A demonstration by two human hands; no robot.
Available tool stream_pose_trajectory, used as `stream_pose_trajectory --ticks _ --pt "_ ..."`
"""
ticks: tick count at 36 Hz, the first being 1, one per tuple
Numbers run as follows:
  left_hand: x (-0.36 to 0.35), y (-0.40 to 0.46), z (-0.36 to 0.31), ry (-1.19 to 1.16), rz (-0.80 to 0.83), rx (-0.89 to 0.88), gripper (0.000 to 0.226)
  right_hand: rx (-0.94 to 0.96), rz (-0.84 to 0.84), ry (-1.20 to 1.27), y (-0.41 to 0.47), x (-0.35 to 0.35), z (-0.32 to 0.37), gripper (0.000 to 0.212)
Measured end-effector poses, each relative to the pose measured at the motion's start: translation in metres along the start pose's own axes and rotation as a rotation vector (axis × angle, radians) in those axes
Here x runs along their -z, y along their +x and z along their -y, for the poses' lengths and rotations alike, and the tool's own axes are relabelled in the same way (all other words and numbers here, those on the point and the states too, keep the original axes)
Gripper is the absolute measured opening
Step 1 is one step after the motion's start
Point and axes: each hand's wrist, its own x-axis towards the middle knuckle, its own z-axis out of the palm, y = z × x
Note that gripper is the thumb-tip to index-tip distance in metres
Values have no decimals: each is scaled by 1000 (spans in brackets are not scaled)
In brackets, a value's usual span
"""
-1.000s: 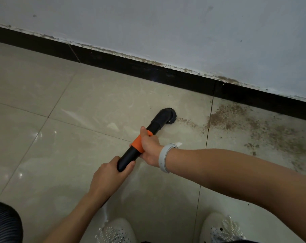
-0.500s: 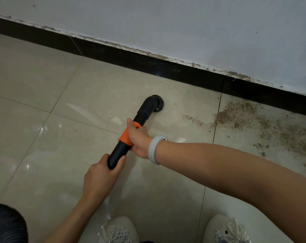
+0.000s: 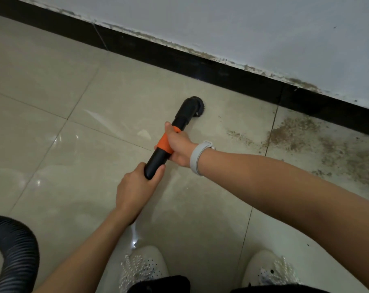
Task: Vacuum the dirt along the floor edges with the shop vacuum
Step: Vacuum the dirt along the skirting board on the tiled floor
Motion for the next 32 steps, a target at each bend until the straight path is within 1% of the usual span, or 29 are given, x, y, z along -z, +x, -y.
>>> stream_pose_trajectory --ticks 3,5,6,9,11,15,18,21,26,29,32 --pt "-3 -1 -7 23 70 -62 42 9 -57 58 -7 17 -3 29" --pt "-6 -8 -6 53 98 -97 41 8 -83 74 -14 28 -13 29" --pt "-8 -13 -4 69 108 -116 41 5 -94 84 -18 33 -20 30" --pt "-11 -24 2 90 143 -161 41 -14 -130 101 -24 47 -41 42" --pt "-13 -29 4 78 167 -178 39 -17 -142 122 -27 53 -48 41" --pt "-13 -26 4 67 155 -165 42 -16 -133 114 -23 51 -42 40" --pt "-12 -16 -3 30 129 -126 41 -25 -93 102 -16 41 -23 39" --pt "-13 1 -14 -49 109 -90 42 -11 -50 63 -11 35 5 28" --pt "-17 21 -31 -98 117 -100 42 14 -52 40 -3 36 32 29" --pt "-19 15 -35 -54 122 -118 39 14 -74 54 -9 41 27 29" --pt "-21 -4 -24 13 134 -129 39 22 -107 84 -18 48 0 33"
